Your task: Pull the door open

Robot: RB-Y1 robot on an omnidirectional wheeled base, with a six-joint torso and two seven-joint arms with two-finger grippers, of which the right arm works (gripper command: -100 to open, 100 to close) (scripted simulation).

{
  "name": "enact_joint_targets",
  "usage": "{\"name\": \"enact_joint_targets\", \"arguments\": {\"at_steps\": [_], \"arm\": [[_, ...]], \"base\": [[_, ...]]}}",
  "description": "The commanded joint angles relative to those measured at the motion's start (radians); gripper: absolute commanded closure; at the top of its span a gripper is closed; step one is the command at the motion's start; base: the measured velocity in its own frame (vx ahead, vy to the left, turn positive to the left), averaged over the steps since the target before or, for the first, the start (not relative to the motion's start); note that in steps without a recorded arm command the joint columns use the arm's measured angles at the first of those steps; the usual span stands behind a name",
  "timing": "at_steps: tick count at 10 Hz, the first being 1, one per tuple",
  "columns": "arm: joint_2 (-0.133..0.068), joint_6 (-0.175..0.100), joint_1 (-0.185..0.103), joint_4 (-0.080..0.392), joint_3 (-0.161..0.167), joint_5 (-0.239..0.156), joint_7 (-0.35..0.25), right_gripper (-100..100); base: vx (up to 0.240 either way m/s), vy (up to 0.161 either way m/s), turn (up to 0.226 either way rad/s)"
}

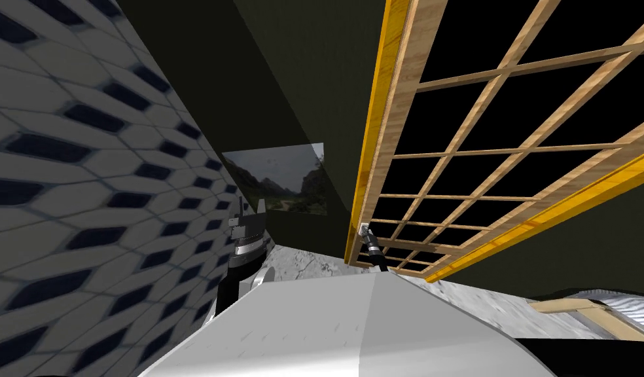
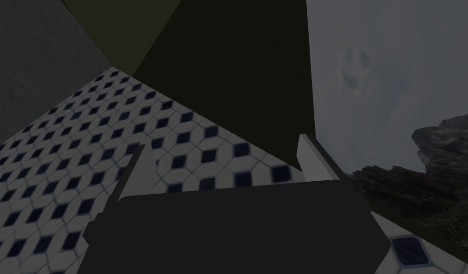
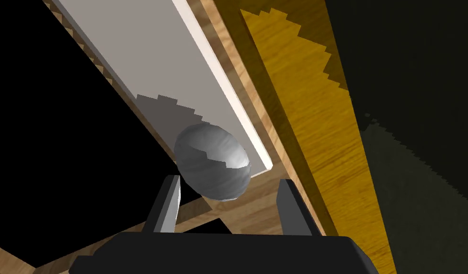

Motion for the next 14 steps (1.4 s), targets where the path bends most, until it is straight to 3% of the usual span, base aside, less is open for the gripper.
{"name": "enact_joint_targets", "arguments": {"at_steps": [1, 14], "arm": [[0.011, 0.002, -0.001, 0.010, 0.021, -0.013, -0.050, 100], [-0.016, 0.000, 0.018, 0.001, 0.050, -0.137, -0.330, 100]], "base": [[-0.034, -0.001, 0.072], [-0.032, -0.009, 0.068]]}}
